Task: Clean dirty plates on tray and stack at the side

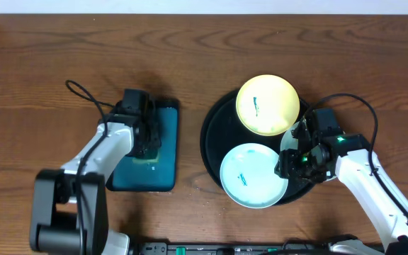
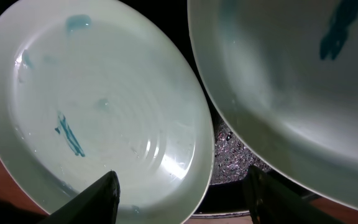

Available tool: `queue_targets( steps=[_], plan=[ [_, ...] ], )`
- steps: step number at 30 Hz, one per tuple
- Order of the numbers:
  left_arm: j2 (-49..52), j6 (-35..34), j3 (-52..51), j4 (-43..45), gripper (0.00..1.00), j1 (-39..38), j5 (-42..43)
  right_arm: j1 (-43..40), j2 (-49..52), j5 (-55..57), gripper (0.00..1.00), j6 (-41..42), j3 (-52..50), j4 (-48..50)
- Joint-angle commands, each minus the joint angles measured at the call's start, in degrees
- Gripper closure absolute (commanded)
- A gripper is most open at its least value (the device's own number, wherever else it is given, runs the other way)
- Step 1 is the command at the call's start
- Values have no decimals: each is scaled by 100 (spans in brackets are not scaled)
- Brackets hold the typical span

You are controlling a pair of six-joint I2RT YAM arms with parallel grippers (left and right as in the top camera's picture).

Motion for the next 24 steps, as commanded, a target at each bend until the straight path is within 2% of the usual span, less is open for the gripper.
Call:
queue_targets(
  steps=[1,2,7,11,15,16,18,22,24],
  plan=[
    [570,-61,-11,-4,89,17,-107,44,-39,-44,36,-72,15,-70],
    [610,-61,-11,-46,92,20,-107,44,-39,-20,36,-70,15,-103],
    [350,-61,234,-525,93,17,-107,44,-39,234,33,-15,-7,-284],
    [-201,-57,649,-1189,92,15,-52,44,-37,293,34,122,-269,-61],
    [-846,15,892,-1615,93,11,520,46,-37,-192,52,175,-662,538],
    [-1110,28,903,-1698,93,-4,815,46,-37,-291,63,251,-754,772],
    [-1405,28,903,-1810,93,-48,1071,46,-37,-299,76,481,-866,1049],
    [-1858,24,903,-1989,92,-282,1268,46,-37,52,90,850,-1093,1558],
    [-1971,26,903,-1996,93,-455,1266,46,-35,225,93,925,-1202,1917]
  ],
)
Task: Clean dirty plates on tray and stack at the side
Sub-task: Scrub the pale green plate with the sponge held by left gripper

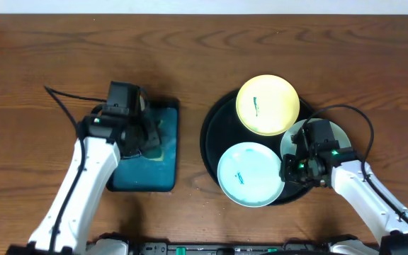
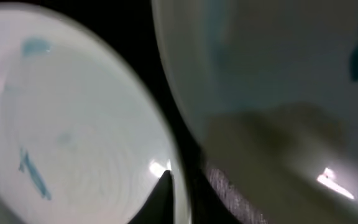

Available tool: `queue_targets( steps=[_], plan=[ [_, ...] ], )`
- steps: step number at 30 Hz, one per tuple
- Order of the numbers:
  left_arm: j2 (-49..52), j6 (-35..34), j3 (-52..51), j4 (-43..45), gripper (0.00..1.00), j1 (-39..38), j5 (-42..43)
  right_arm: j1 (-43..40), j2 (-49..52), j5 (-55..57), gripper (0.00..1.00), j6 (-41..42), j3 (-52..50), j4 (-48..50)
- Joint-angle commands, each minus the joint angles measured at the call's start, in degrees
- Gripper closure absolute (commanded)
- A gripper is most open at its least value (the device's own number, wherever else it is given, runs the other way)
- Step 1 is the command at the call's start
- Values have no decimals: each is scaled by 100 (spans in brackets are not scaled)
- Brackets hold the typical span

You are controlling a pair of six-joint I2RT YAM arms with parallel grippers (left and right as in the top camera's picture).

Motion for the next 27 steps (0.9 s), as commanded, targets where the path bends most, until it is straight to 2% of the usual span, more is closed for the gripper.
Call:
queue_targets(
  steps=[1,2,6,13,18,27],
  plan=[
    [-179,50,109,-17,92,-313,284,46,-28,275,95,321,-192,450],
    [-177,50,107,-11,93,-415,284,46,-28,278,99,337,-223,684],
    [-83,28,107,-15,92,-758,284,46,-24,632,99,640,-227,1266],
    [140,-415,103,319,92,-1375,286,107,-22,761,99,710,-227,1561],
    [688,-772,103,1305,92,-2142,284,570,0,745,99,214,-227,1268],
    [2361,-1609,103,3064,92,-3250,610,837,96,1154,99,282,-227,1152]
  ],
)
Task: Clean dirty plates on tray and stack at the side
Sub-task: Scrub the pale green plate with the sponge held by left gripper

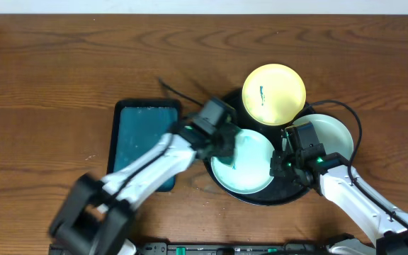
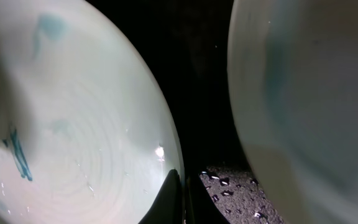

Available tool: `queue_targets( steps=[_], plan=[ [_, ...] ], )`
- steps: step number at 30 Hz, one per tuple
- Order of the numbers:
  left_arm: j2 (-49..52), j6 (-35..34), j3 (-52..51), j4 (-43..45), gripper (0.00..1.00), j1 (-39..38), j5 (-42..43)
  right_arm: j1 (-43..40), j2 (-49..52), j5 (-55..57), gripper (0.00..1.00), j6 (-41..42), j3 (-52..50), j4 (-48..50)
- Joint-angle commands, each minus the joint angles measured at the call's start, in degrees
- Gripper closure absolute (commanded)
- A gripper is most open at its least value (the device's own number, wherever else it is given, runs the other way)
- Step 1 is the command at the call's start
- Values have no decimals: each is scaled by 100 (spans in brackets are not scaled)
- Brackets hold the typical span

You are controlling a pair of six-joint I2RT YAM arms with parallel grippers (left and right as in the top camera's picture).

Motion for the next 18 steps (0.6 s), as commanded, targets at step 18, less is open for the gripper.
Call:
queue_targets(
  steps=[18],
  plan=[
    [1746,-761,109,1718,92,-852,1762,59,48,466,99,201,-13,92]
  ],
)
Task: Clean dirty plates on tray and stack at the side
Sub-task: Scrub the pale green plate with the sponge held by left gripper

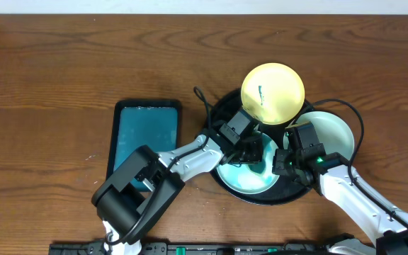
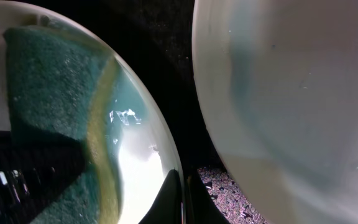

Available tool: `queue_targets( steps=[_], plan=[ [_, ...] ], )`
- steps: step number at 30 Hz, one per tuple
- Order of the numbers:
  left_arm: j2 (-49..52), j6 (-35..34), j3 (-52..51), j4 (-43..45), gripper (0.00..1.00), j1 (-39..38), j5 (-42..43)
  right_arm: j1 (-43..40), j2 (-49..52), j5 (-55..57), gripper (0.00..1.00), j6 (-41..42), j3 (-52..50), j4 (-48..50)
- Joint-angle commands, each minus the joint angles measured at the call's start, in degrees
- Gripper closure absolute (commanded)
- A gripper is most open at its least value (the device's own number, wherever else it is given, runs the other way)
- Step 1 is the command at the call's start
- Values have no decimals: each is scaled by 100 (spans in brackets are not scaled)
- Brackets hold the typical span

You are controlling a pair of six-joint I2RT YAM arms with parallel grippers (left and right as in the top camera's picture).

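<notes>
On the black round tray (image 1: 223,113) lie a yellow plate (image 1: 273,83) with a blue smear, a pale green plate (image 1: 331,131) at the right and a light blue plate (image 1: 241,180) at the front. My left gripper (image 1: 250,150) is shut on a green and yellow sponge (image 1: 259,152), which rests on the blue plate. My right gripper (image 1: 280,164) is shut on that plate's right rim. In the right wrist view the rim is pinched at the right gripper (image 2: 182,199), the sponge (image 2: 42,87) lies on the plate (image 2: 135,168), and the pale plate (image 2: 291,93) fills the right.
A teal rectangular dish (image 1: 144,138) sits on the wooden table left of the tray, and the left arm crosses its lower right corner. A black cable loops behind the right arm over the pale plate. Bare tray (image 2: 166,68) shows between the two plates.
My left gripper and the sponge have moved from the blue plate's left part to its right part, close to the right gripper. The right gripper still pinches the rim.
First my left gripper was at the sponge in the teal dish, and the right gripper stood open at the blue plate's rim. Then the right gripper was shut on the rim. Later the left gripper held the sponge on the plate, now further right.
</notes>
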Motion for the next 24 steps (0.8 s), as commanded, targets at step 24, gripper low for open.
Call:
queue_targets(
  steps=[24],
  plan=[
    [313,-476,831,-3128,92,225,-1976,59,39,17,99,197,-11,24]
  ],
)
